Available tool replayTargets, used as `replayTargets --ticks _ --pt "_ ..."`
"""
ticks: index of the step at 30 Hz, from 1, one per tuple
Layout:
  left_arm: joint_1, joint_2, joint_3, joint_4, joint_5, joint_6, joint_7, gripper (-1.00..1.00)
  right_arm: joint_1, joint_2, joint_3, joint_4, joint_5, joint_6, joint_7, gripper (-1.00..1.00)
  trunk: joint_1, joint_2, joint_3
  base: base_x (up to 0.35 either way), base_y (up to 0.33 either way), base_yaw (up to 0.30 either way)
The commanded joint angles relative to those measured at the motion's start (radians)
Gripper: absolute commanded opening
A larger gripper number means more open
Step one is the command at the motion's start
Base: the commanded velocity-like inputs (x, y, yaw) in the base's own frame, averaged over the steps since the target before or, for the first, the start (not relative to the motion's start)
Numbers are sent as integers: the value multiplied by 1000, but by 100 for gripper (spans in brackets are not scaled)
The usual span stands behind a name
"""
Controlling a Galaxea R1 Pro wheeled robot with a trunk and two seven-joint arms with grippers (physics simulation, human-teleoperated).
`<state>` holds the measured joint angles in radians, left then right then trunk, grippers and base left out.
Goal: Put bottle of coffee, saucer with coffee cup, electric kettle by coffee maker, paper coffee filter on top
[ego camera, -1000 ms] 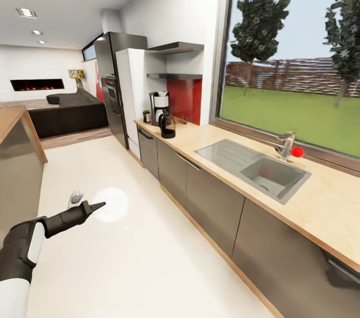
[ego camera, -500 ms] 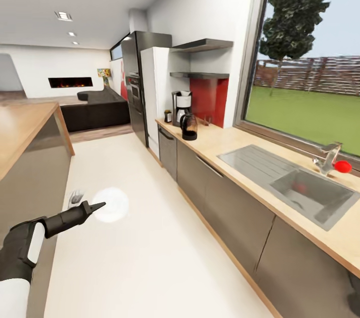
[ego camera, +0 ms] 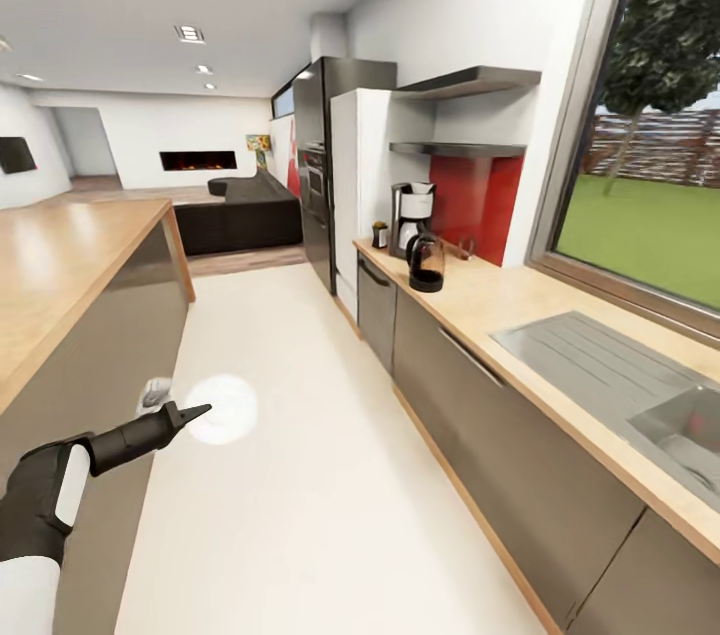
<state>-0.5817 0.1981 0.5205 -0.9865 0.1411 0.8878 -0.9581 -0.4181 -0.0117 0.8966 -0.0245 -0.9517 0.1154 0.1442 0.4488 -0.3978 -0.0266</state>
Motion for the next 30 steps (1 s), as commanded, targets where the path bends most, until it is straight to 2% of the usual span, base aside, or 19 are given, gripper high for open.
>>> replayTargets --ticks 1,4,8,10,12,15,25,30 --pt "-1 0 1 0 0 4 -1 -100 -1 -1 8 -2 -10 4 2 100 1 -2 -3 334 0 275" --pt "-1 0 1 0 0 4 -1 -100 0 -2 8 -1 -9 3 2 100 1 -2 -4 335 0 275" --pt "-1 0 1 0 0 4 -1 -100 77 -5 8 1 -7 7 -16 100 1 -2 -6 335 0 275" --pt "-1 0 1 0 0 3 -1 -100 104 -5 9 1 -5 8 -66 100 1 -2 -8 335 0 275" --pt "-1 1 1 0 0 4 -1 -100 128 -3 10 0 -4 9 -151 100 1 -2 -9 335 0 275" --pt "-1 1 1 0 0 4 -1 -100 144 3 10 -1 -3 11 -208 100 1 -2 -11 334 0 274" --pt "-1 0 1 0 -2 3 -1 -100 149 4 10 -1 -2 12 -219 100 1 -2 -18 335 -47 260" --pt "-1 -5 1 0 -2 3 2 -100 151 5 10 -2 -5 11 -220 100 1 -2 -19 335 -90 60"
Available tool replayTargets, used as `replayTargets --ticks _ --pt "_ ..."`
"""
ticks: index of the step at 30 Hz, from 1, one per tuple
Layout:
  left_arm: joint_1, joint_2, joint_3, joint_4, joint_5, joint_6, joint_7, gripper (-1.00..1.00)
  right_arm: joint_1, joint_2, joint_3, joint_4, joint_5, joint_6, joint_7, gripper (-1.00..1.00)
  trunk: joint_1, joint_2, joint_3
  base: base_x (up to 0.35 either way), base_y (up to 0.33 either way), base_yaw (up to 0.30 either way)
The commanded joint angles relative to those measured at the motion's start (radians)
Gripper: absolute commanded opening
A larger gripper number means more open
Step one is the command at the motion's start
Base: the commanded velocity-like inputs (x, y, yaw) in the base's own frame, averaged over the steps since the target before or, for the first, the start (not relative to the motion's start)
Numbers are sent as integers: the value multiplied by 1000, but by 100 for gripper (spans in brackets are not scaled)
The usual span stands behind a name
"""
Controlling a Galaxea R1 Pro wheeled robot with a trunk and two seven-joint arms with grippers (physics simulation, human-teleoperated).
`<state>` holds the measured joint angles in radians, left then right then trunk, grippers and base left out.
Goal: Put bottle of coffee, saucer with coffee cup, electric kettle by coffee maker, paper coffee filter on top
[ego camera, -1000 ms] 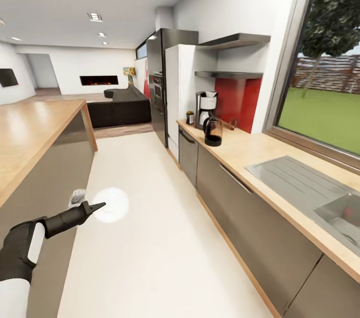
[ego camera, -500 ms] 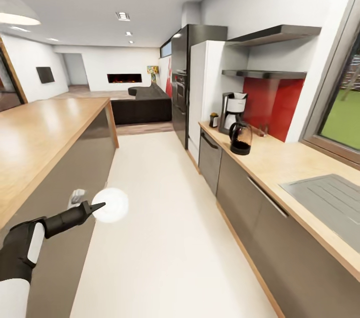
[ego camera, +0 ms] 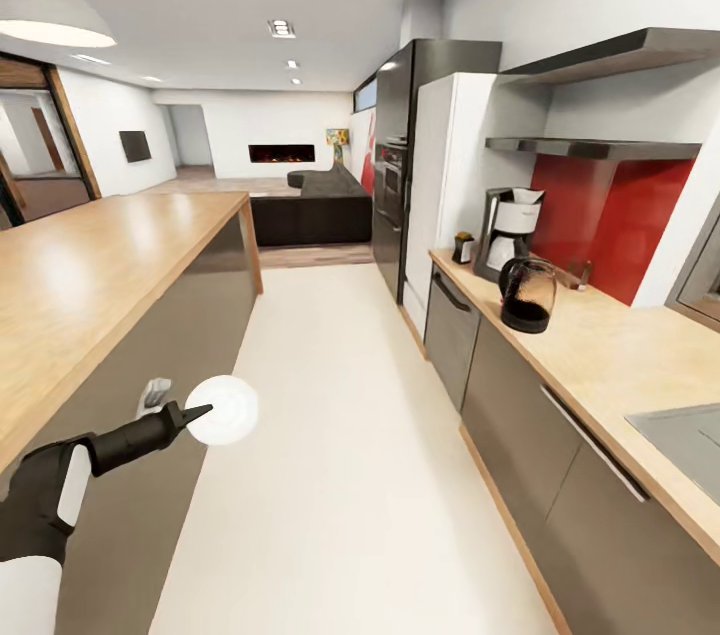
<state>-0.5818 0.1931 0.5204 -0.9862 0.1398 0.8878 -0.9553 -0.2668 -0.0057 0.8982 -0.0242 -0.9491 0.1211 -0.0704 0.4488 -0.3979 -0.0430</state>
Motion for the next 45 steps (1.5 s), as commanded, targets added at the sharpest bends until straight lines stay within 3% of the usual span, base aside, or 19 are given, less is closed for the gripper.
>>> replayTargets --ticks 1,26,45 --pt "-1 -1 1 0 0 3 -1 -100 0 -1 8 -2 -7 3 -5 100 1 -2 -2 333 -100 10" --pt "-1 2 2 7 0 3 1 -100 1 4 5 -8 -17 -13 -6 100 1 -2 -2 324 -73 2" --pt "-1 0 2 7 0 3 1 -100 1 4 7 -8 -11 -12 3 100 1 -2 -11 337 0 120"
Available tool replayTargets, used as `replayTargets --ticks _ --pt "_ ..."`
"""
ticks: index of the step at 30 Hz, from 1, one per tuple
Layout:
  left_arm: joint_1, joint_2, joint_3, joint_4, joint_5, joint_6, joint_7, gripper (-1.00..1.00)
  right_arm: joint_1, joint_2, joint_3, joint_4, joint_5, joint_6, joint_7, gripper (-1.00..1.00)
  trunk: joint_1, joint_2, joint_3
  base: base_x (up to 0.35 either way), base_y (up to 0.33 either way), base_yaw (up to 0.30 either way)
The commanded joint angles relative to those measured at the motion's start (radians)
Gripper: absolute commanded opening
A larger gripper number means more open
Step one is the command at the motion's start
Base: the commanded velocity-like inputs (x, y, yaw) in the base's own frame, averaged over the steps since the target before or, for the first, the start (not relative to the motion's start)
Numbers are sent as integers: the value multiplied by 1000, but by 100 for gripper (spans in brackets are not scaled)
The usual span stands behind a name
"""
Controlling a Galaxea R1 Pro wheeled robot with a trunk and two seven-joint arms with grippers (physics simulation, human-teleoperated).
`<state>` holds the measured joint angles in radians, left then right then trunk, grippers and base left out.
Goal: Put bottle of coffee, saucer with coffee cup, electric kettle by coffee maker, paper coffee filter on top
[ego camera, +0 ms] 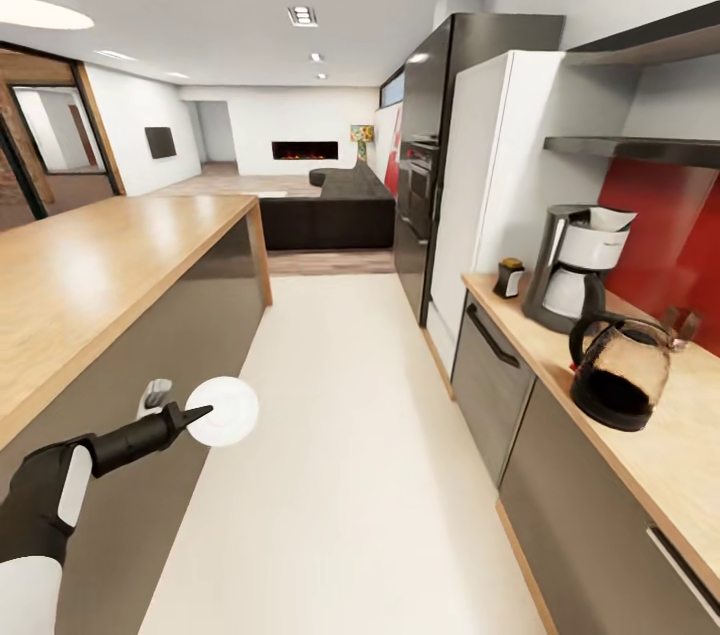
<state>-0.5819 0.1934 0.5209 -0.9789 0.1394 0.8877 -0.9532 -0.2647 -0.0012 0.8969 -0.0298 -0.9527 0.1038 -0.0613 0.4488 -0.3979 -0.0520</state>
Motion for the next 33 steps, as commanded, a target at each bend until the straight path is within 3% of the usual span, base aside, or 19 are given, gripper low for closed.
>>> replayTargets --ticks 1,17,33 --pt "-1 0 1 0 0 4 -1 -100 -1 0 8 -2 -7 5 -6 100 1 -2 -2 337 0 1" --pt "-1 0 1 0 0 4 -1 -100 -1 0 8 -2 -8 5 -6 100 1 -2 -2 317 124 -12" --pt "-1 -2 1 0 0 4 -1 -100 -1 -1 8 -2 -8 5 -5 100 1 -2 -2 303 177 -251"
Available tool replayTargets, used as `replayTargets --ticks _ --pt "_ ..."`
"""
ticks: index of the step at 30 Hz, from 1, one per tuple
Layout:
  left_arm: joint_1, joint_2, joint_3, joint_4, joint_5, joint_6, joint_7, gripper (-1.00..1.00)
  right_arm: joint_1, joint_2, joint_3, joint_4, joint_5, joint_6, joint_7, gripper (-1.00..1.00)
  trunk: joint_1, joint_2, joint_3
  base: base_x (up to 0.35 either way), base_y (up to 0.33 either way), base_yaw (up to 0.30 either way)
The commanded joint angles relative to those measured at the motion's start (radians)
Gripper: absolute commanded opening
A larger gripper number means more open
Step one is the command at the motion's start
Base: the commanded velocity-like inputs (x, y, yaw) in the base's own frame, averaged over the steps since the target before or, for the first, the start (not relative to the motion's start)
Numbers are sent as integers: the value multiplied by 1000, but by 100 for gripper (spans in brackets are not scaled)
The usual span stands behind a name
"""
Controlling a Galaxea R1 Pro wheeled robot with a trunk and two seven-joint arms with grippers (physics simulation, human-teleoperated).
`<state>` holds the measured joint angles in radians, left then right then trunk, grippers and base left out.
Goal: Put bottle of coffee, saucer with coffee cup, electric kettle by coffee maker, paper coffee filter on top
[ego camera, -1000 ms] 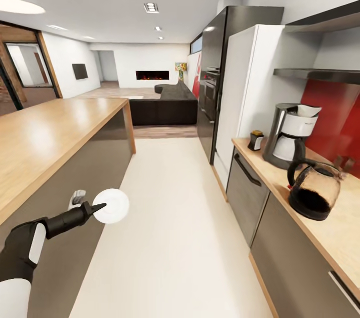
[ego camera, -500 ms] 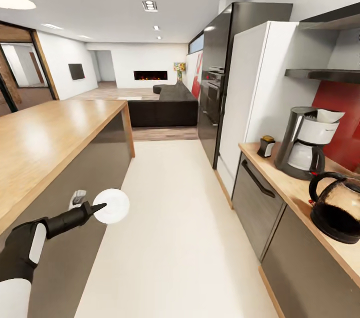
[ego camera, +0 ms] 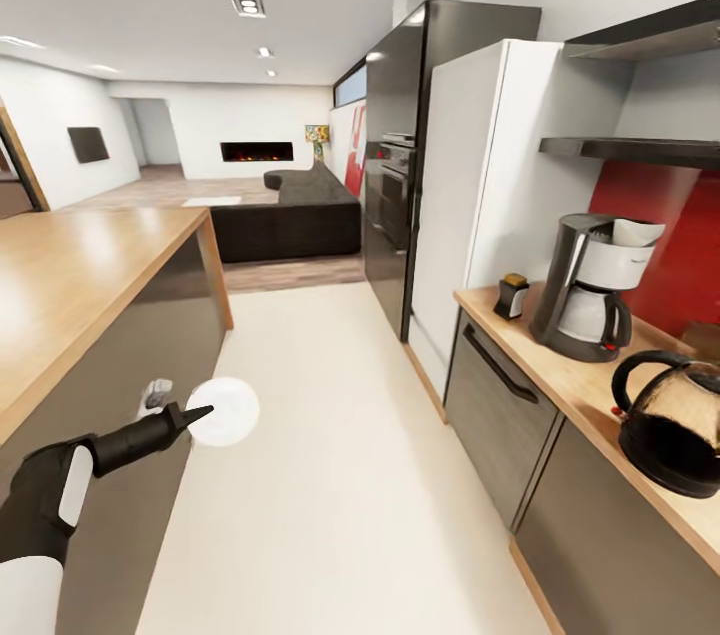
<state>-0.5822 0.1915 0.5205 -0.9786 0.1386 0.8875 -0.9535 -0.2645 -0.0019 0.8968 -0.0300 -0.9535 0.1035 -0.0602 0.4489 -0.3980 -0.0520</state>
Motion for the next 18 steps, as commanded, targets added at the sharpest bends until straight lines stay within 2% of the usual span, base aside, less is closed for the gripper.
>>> replayTargets --ticks 1,9,18 --pt "-1 0 1 0 1 4 -1 -100 -1 0 8 -2 -7 5 -6 100 1 -2 -2 303 162 -266" --pt "-1 0 1 -1 1 4 -1 -100 -1 0 8 -2 -7 5 -4 100 1 -2 -2 276 191 -267" --pt "-1 0 1 -1 1 4 -2 -100 -1 0 5 -2 -11 5 -6 100 1 -2 -2 176 156 -225"
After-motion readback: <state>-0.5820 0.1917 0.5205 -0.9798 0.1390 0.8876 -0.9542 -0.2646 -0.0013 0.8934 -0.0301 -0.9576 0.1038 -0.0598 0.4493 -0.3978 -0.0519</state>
